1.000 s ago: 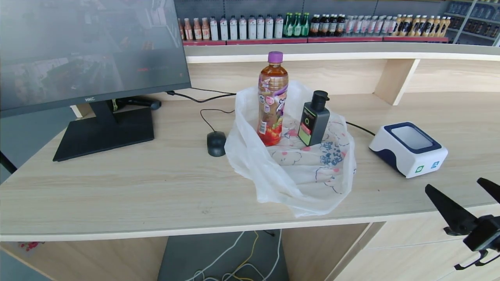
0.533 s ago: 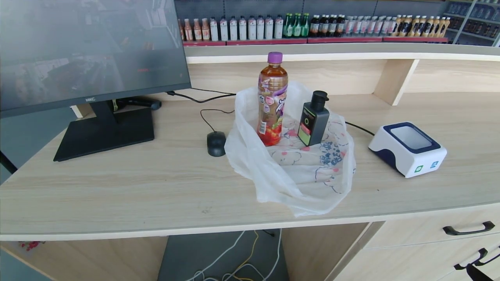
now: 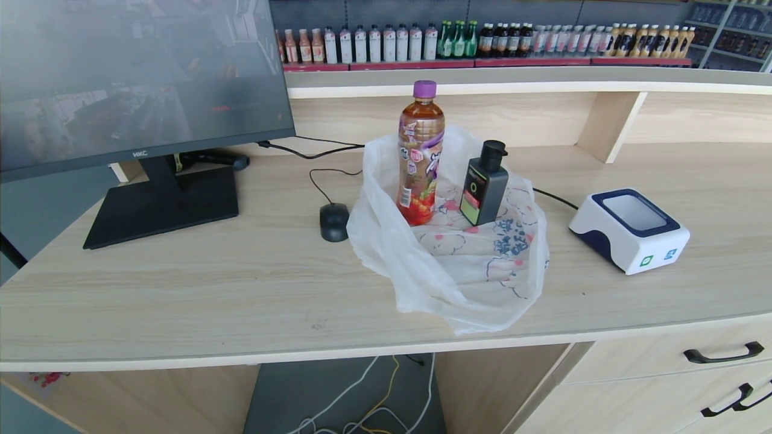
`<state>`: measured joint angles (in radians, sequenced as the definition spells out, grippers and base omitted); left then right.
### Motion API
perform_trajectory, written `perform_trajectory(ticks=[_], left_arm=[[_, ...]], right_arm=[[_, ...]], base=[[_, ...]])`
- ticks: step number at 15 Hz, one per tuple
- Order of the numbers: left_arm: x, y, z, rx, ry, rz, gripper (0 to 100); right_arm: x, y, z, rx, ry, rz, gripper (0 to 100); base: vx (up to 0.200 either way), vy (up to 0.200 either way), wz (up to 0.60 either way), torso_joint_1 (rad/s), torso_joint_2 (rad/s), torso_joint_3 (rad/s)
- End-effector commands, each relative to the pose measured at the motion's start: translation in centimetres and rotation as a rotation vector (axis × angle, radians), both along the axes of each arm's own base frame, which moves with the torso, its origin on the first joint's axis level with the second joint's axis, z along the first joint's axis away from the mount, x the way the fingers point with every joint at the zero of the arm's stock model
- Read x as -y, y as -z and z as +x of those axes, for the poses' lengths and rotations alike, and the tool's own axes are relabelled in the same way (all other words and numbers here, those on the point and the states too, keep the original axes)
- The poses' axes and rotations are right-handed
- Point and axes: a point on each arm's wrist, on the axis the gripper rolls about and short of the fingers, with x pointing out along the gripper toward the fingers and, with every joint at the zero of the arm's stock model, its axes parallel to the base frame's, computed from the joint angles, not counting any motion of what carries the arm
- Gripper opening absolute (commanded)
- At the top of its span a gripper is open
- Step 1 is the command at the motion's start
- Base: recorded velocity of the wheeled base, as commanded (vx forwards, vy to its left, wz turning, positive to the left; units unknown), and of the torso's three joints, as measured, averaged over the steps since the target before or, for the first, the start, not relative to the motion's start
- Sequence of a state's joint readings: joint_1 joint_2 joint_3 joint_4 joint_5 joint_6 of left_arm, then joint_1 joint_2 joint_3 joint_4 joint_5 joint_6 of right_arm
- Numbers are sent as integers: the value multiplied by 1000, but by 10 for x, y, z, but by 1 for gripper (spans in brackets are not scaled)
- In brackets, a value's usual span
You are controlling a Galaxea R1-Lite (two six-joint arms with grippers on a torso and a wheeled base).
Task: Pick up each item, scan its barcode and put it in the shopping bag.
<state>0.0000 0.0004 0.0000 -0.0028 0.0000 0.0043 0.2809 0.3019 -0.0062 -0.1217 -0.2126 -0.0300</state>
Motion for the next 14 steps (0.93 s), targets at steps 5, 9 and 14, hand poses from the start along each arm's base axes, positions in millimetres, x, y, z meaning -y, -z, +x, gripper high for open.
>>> perform_trajectory(ticks=[5,9,14], left_arm=[[0,0,0,1,0,0,100],[0,0,0,1,0,0,100],[0,0,0,1,0,0,100]], right_arm=[[3,6,-13,16,115,-2,100],[1,7,-17,52,267,1,100],[-2,10,-28,235,143,34,100]], base=[[0,0,0,0,0,0],[0,0,0,0,0,0],[0,0,0,0,0,0]])
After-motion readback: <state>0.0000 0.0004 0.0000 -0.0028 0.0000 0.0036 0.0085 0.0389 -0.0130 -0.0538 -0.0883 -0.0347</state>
